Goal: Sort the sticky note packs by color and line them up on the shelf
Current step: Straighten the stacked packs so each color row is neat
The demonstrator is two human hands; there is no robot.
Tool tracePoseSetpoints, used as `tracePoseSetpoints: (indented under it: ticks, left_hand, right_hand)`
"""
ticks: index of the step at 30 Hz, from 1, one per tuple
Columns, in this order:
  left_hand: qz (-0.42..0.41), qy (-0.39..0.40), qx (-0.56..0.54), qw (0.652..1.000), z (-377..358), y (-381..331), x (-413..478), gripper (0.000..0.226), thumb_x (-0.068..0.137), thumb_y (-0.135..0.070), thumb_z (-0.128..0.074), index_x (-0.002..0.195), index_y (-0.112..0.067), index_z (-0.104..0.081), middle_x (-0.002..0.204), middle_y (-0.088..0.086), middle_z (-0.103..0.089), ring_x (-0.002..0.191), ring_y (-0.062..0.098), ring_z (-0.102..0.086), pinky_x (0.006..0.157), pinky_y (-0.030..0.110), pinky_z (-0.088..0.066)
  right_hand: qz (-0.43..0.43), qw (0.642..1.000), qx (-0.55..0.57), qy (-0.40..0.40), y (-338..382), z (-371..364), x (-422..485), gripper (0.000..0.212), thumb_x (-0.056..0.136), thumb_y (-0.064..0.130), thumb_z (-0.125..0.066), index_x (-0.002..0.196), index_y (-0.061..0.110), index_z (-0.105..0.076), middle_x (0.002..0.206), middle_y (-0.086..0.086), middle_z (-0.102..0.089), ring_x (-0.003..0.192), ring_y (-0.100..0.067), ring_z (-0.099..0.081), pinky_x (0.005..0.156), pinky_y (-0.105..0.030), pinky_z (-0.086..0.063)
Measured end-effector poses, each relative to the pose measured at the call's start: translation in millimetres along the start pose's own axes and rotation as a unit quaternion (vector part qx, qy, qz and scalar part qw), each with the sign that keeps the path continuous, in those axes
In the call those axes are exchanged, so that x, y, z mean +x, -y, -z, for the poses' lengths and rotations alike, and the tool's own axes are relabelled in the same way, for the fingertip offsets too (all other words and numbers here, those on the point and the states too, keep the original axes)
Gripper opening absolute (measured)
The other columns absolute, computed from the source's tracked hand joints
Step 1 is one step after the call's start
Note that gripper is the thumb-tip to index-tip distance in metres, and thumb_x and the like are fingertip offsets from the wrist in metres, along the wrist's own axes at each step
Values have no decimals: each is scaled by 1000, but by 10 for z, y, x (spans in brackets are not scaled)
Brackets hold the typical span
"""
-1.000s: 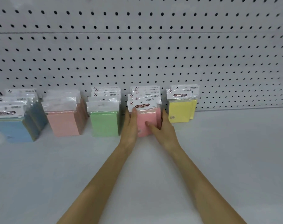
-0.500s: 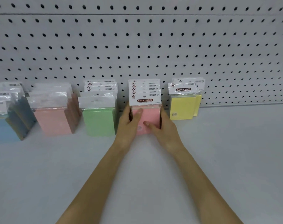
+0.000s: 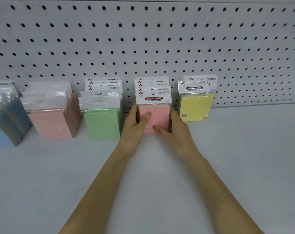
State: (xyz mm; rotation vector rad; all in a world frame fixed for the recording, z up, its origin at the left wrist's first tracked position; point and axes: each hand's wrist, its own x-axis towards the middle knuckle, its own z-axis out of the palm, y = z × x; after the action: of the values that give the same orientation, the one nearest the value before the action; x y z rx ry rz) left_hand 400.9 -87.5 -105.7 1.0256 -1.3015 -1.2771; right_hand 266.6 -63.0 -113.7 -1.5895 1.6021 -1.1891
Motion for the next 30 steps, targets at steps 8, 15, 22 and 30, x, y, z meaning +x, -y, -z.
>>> tracePoseSetpoints:
  ticks: [8, 15, 22, 30]
  left_hand:
    - [-8, -6, 22, 1000, 77, 37, 30, 50, 86, -9, -60, 134, -12, -48, 121, 4, -64, 110, 18, -61, 89, 37, -53]
    - [-20, -29, 83, 996, 17, 112, 33, 55, 84, -23, -52, 139, -20, -43, 127, -2, -60, 115, 15, -57, 97, 47, -47]
    - [-25, -37, 111, 993, -70, 79, -8, 57, 84, -29, -45, 139, -19, -38, 129, 4, -56, 115, 20, -55, 99, 43, -45]
    - [-3, -65, 158, 985, -228, -133, -319, 75, 93, -26, -53, 149, -3, -8, 154, 5, -25, 141, 14, -25, 114, 19, -18]
  right_hand:
    - [18, 998, -55, -22, -17, -1, -19, 63, 81, 16, -70, 137, 22, -42, 110, 1, -64, 97, -15, -58, 76, -13, -43]
    - [7, 996, -78, -49, -32, -54, -25, 55, 81, 20, -69, 132, 22, -47, 96, 6, -61, 88, -18, -57, 69, -17, -41]
    - [10, 994, -81, -73, 7, -46, -81, 47, 84, 20, -66, 128, 19, -52, 106, 0, -66, 95, -18, -60, 82, -29, -48]
    - [30, 975, -26, -217, -81, 747, -246, 37, 87, 14, -64, 123, 15, -54, 116, 1, -55, 90, -6, -56, 73, -4, -42]
